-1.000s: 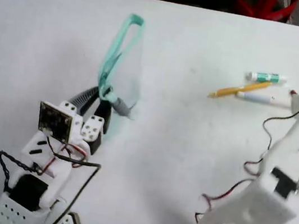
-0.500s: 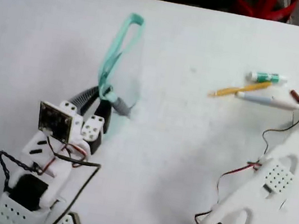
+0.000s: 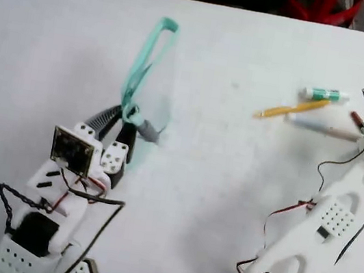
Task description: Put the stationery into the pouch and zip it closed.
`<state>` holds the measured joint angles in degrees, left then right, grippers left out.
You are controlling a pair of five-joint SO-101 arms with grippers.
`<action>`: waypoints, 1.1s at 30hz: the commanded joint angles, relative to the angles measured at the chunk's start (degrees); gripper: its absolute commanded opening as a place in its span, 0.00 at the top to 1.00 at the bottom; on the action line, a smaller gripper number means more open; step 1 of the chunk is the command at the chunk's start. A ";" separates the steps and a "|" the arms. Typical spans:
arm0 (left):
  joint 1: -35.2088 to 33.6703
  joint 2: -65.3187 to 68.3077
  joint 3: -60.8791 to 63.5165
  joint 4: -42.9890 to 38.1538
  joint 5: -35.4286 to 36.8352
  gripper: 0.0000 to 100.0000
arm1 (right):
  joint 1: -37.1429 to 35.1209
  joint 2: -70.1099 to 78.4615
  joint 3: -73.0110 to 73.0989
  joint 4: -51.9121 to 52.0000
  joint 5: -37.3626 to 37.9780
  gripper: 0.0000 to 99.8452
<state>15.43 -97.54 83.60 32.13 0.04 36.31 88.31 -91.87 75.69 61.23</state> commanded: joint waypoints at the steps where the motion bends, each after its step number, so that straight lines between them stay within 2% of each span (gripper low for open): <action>1: -0.04 0.13 -0.18 -1.76 -0.62 0.97 | -1.19 -0.84 1.14 10.24 4.48 0.99; 5: -0.04 0.13 -0.18 -1.76 -0.62 0.97 | -2.33 -5.85 1.05 22.81 5.98 0.98; 6: -0.04 0.13 -0.18 -1.76 -0.62 0.97 | -2.51 -7.60 1.23 23.34 5.45 0.98; 15: -0.04 0.13 -0.26 -1.76 -0.62 0.97 | 2.95 -29.67 1.76 23.25 -13.27 0.98; 18: -0.04 0.13 -0.35 -1.76 -0.62 0.97 | 5.41 -37.14 4.40 23.43 -16.79 0.98; 21: -0.04 0.13 -0.35 -1.76 -0.62 0.97 | 6.46 -46.99 15.47 23.52 -17.41 0.98; 25: -0.04 0.13 -0.35 -1.76 -0.62 0.97 | 5.76 -64.31 38.33 23.34 -17.49 0.98; 33: -0.04 0.13 -0.35 -1.76 -0.62 0.97 | -6.73 -101.85 76.40 22.37 -17.58 0.98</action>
<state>15.43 -97.54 83.60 32.13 -0.13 34.46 2.59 -26.02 98.81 44.26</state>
